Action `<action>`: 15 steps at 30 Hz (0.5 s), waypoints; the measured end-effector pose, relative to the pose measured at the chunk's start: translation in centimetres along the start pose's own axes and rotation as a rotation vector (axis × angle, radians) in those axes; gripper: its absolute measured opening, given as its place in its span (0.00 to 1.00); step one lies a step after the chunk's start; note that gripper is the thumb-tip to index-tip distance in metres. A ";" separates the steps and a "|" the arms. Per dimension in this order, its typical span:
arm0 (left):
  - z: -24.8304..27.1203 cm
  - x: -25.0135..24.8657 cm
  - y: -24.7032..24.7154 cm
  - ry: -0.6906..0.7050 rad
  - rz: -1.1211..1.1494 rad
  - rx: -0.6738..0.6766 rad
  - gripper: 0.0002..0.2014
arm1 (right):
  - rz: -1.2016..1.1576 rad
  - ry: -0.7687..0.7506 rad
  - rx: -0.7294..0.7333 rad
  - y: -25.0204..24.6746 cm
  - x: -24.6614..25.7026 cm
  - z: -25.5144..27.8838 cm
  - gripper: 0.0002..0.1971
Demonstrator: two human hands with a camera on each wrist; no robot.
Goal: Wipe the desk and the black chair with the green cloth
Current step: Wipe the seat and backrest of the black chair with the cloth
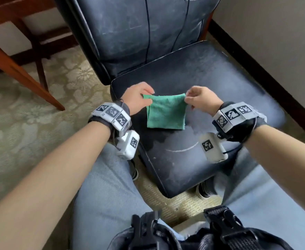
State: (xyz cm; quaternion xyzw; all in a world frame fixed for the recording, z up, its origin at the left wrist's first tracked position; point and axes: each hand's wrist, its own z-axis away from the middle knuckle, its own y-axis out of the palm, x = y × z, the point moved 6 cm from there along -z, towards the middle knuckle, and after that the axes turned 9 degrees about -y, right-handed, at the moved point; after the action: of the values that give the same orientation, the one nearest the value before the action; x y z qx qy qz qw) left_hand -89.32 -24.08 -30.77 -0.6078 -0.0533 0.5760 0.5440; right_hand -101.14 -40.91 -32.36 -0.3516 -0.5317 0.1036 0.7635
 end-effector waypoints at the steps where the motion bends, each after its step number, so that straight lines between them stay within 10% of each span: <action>1: -0.6 0.5 0.1 -0.072 0.046 -0.022 0.21 | 0.029 0.043 -0.034 -0.1 -0.4 -0.7 0.03; 4: -1.3 3.0 1.0 -0.341 0.002 -0.067 0.35 | 0.255 0.117 0.035 1.3 -1.3 -1.1 0.21; 8: 0.4 6.2 2.3 -0.612 -0.079 -0.037 0.46 | 0.429 -0.188 0.247 6.7 1.0 0.8 0.30; 15: 3.5 7.5 6.6 -0.705 -0.151 0.175 0.47 | 0.685 -0.249 0.474 11.5 -1.1 1.3 0.31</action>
State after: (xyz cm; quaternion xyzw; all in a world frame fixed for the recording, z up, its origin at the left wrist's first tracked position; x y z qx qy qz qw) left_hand -93.18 -19.46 -39.52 -0.3178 -0.2327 0.7106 0.5830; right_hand -100.27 -32.56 -40.34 -0.3077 -0.4339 0.5118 0.6746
